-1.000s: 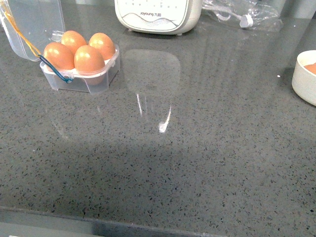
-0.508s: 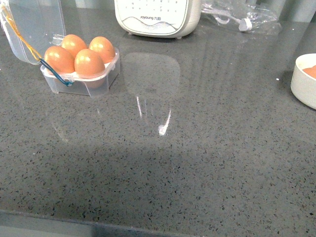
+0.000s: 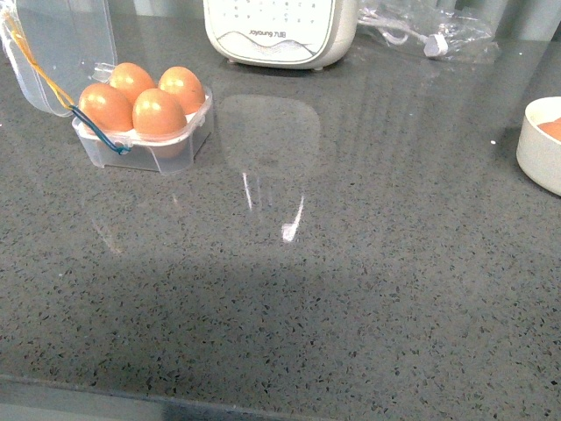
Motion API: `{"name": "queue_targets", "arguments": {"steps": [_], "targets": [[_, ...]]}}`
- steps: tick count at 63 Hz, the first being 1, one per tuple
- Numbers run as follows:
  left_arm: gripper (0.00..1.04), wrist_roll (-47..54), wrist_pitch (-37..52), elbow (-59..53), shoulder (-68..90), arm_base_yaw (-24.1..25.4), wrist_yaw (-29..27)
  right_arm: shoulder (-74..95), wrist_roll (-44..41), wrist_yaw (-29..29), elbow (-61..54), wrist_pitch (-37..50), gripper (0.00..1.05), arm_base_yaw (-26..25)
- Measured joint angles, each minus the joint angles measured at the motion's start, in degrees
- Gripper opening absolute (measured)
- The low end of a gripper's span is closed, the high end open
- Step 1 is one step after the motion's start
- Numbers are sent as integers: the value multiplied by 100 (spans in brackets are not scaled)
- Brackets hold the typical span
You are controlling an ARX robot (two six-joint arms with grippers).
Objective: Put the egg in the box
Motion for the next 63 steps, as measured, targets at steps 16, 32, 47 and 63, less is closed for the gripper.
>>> {"name": "queue_targets", "arguments": {"steps": [16,32,47,63], "targets": [[98,-393,-837,275,378,-208,-688,0,2,0,0,0,97,0],[98,-1287,-1700,1047,1600,-557,-1390,0,2,2,0,0,97,0],[98,-955,424,1593,3506,179,-363,0,2,0,0,0,97,0],[98,-284,1998,3237,6443,896,323,0,4,2,0,0,97,0]]}}
